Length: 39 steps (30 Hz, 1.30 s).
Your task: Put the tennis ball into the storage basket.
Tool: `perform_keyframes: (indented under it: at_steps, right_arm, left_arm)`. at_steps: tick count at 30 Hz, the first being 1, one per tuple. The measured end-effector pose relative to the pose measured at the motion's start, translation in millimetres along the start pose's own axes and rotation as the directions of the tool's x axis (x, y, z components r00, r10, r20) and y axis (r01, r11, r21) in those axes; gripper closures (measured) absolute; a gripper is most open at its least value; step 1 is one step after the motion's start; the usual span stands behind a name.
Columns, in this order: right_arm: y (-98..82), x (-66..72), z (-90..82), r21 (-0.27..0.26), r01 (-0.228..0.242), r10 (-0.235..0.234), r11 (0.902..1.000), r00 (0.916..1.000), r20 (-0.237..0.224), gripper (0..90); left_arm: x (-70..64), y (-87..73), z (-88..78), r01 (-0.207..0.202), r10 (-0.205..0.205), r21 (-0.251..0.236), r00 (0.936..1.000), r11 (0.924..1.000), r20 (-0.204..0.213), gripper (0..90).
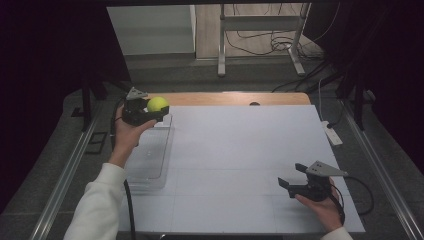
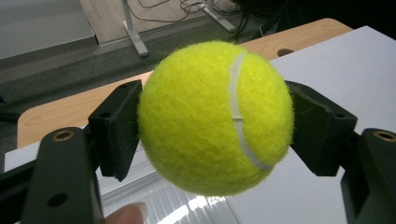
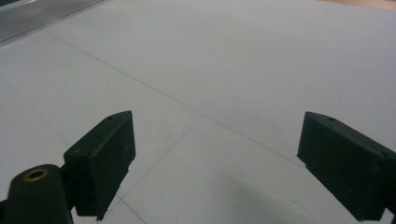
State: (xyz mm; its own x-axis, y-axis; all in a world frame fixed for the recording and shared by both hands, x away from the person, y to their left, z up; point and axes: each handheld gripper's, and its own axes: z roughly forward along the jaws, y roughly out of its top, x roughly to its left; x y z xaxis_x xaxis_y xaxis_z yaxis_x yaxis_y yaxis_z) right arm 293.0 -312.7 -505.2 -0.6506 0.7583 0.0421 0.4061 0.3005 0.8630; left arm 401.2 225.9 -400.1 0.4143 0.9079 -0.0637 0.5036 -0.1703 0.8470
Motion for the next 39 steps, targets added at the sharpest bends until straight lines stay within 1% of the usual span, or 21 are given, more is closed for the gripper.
perform_keyframes:
  at_steps: [18, 39]
  right_arm:
    - [0.2, 0.2, 0.6, 0.001, 0.001, -0.001, 1.0000, 1.0000, 0.000, 11.6]
    - [-0.1, -0.3, 1.2, 0.001, -0.002, 0.002, 1.0000, 1.0000, -0.002, 11.6]
  left_arm:
    - [14.8, -5.0, -0.5, 0.020, -0.020, 0.016, 0.9991, 0.9997, -0.038, 26.4]
    - [32.2, -9.3, 6.0, 0.049, -0.045, 0.044, 0.9954, 0.9978, -0.085, 26.4]
